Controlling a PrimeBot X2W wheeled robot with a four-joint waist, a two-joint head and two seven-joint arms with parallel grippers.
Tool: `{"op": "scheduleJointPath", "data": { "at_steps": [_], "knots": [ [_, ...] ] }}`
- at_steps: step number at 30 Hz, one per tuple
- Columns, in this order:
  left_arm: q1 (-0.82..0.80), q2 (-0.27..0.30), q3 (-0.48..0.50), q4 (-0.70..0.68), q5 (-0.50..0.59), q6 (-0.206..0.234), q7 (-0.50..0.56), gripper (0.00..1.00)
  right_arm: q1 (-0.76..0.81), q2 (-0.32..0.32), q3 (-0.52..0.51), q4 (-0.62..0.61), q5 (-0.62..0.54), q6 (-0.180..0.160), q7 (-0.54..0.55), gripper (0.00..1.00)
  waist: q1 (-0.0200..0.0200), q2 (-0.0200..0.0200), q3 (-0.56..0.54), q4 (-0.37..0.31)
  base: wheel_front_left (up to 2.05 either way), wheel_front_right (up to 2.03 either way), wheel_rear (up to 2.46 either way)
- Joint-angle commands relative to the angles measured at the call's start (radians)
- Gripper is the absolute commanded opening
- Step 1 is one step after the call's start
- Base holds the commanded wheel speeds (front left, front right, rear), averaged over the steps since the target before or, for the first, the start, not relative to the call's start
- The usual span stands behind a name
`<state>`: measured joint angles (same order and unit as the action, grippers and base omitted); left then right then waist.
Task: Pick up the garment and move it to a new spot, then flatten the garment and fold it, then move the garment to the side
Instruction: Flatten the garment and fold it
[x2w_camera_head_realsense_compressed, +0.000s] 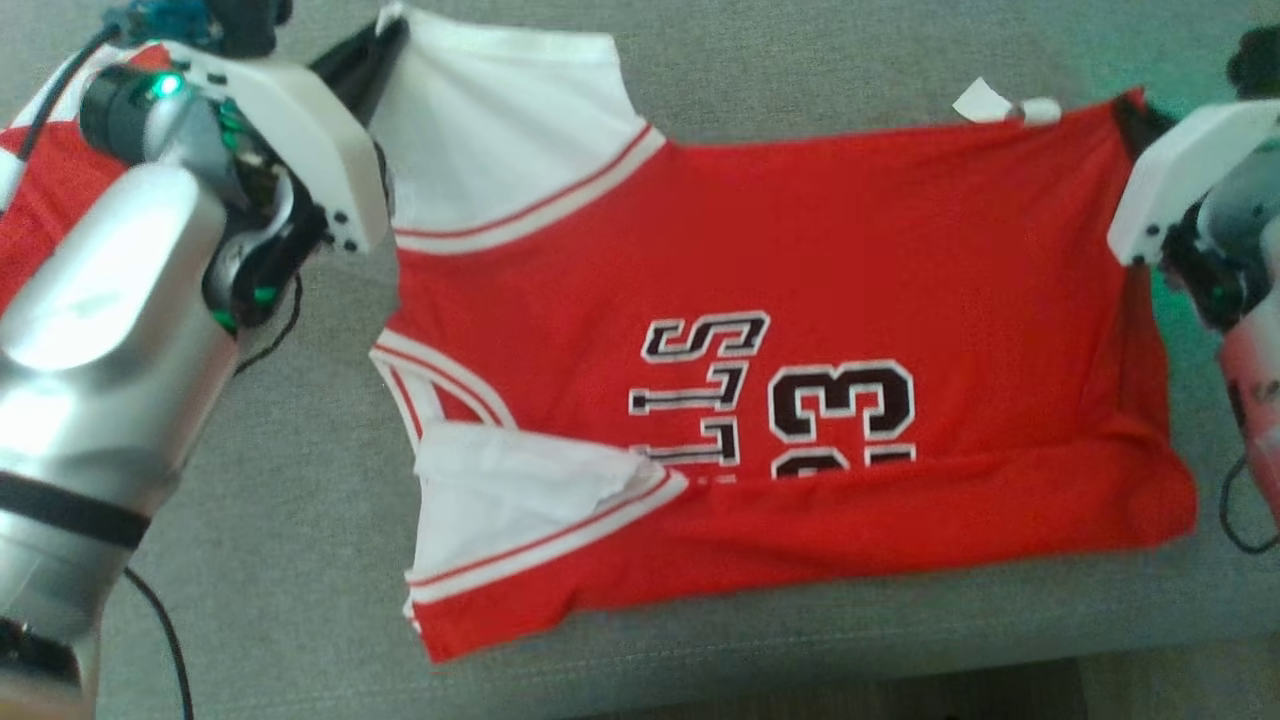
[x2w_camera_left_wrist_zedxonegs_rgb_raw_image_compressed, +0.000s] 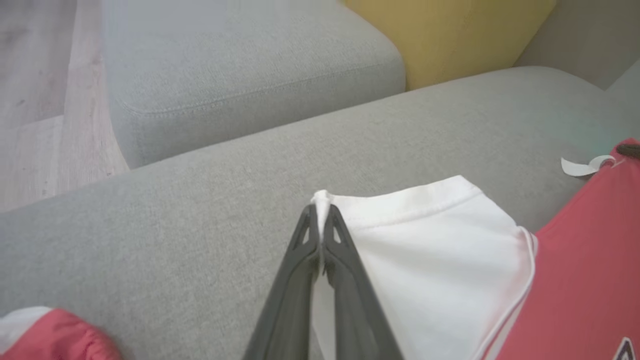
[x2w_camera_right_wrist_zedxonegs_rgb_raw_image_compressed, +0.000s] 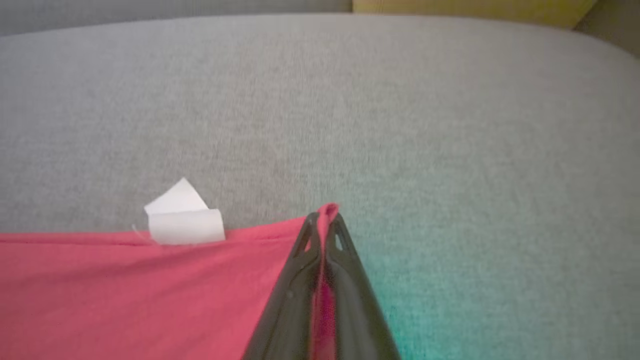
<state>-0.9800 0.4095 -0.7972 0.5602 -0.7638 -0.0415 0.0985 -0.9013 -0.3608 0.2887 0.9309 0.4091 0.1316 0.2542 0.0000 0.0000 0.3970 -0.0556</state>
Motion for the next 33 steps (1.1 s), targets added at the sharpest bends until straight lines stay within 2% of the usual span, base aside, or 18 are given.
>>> {"op": "scheduleJointPath", "data": {
  "at_steps": [1,12,17,20,27,33],
  "knots": [
    [-0.079,0.031,0.052,-0.010,0.011,0.009,-0.020,0.00,-0.034,-0.012,-0.004,-0.019,-0.011,-0.001,-0.026,0.00,0.0000,0.0000,0.003,-0.003,0.00,0.00,0.00],
    [-0.259,-0.032,0.067,0.181,0.063,0.007,-0.143,0.00,-0.161,0.045,-0.088,0.076,-0.123,-0.001,-0.272,0.00,0.0000,0.0000,0.034,-0.027,0.00,0.00,0.00],
    [-0.270,-0.064,0.049,0.258,0.066,-0.021,-0.174,0.00,-0.168,0.079,-0.095,0.126,-0.142,-0.001,-0.342,0.00,0.0000,0.0000,0.021,-0.027,0.00,0.00,0.00],
    [-0.250,-0.072,0.031,0.283,0.068,-0.040,-0.192,0.00,-0.153,0.078,-0.089,0.145,-0.133,-0.001,-0.370,0.00,0.0000,0.0000,0.004,-0.022,0.00,0.00,0.00],
    [-0.192,-0.055,0.007,0.279,0.061,-0.065,-0.219,0.00,-0.101,0.058,-0.046,0.129,-0.076,-0.001,-0.407,0.00,0.0000,0.0000,-0.039,-0.007,0.00,0.00,0.00],
    [-0.097,-0.001,-0.043,0.189,0.065,-0.077,-0.195,0.00,-0.019,0.014,0.047,0.105,-0.030,-0.001,-0.346,0.00,0.0000,0.0000,-0.087,0.013,0.00,0.00,0.00]
  ]
}}
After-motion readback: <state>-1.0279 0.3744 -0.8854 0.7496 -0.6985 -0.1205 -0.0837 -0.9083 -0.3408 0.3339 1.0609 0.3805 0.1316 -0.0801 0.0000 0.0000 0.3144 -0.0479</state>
